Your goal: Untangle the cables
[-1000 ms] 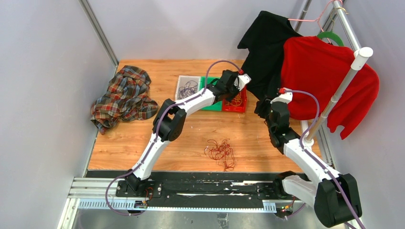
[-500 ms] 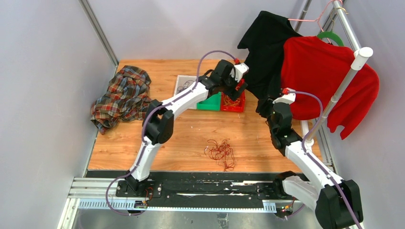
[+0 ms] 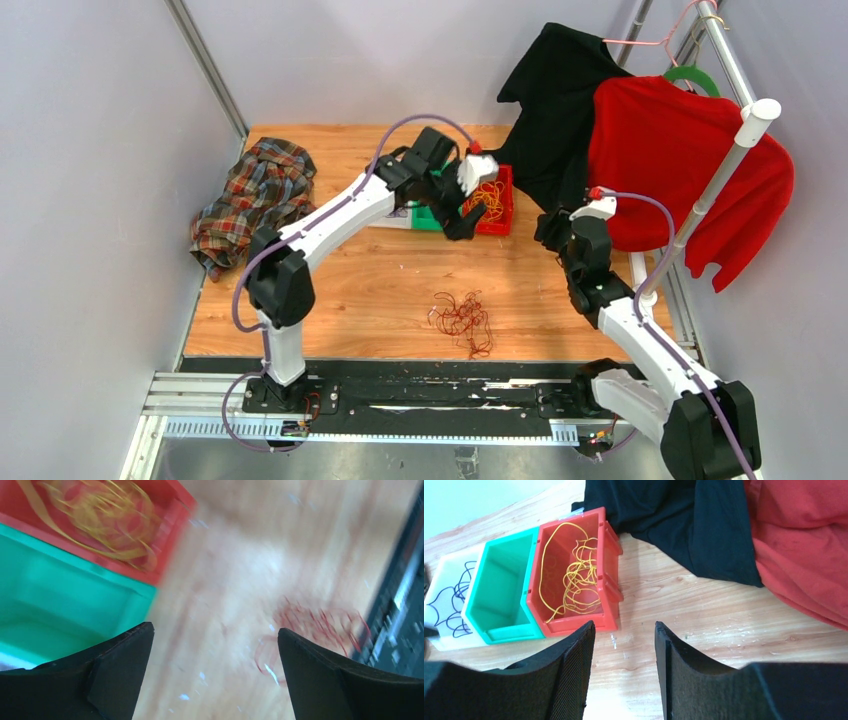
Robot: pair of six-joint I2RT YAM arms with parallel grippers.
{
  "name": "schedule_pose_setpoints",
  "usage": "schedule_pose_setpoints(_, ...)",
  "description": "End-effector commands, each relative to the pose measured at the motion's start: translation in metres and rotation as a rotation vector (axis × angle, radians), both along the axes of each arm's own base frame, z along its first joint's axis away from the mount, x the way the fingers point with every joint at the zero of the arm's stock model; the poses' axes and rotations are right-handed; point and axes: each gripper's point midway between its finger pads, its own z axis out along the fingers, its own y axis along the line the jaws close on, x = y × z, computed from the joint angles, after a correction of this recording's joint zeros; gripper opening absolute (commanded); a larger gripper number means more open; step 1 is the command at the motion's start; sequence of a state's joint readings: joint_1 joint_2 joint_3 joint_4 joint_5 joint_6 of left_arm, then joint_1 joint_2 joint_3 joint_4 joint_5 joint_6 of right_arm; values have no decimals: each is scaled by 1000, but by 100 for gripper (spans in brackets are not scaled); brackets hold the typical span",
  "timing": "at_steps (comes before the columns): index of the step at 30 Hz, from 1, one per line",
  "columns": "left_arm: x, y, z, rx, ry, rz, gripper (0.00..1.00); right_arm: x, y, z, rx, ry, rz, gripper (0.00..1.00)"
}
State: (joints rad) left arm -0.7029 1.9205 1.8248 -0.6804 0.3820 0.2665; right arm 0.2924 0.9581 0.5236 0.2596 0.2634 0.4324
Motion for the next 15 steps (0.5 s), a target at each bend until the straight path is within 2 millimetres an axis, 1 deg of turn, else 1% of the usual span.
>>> schedule_pose_setpoints(1,-84,27,-44,59,196,-249,97,-12,0,-14,21,41,18,48)
schedule_pose_setpoints(3,-111,35,-60,70,235,-331,90,-18,-1,-20,24,53,22,48)
schedule_pose_setpoints(5,-131,43,-80,99,252,-406,85,-23,-1,-24,24,63,28,48)
schedule_pose_setpoints(6,-137,48,-90,122,251,-437,81,-25,-1,-25,25,67,30,48)
schedule_pose_setpoints(7,-140,54,-100,145,247,-460,79,-27,-1,-26,24,70,33,48)
schedule_pose_setpoints(9,-139,62,-117,195,237,-484,76,-29,-1,-27,26,73,36,48)
schedule_pose_setpoints(11,-138,66,-130,227,234,-503,74,-31,0,-27,27,73,40,48)
schedule_pose_setpoints(15,-139,58,-142,231,224,-543,71,-32,3,-28,40,77,54,48)
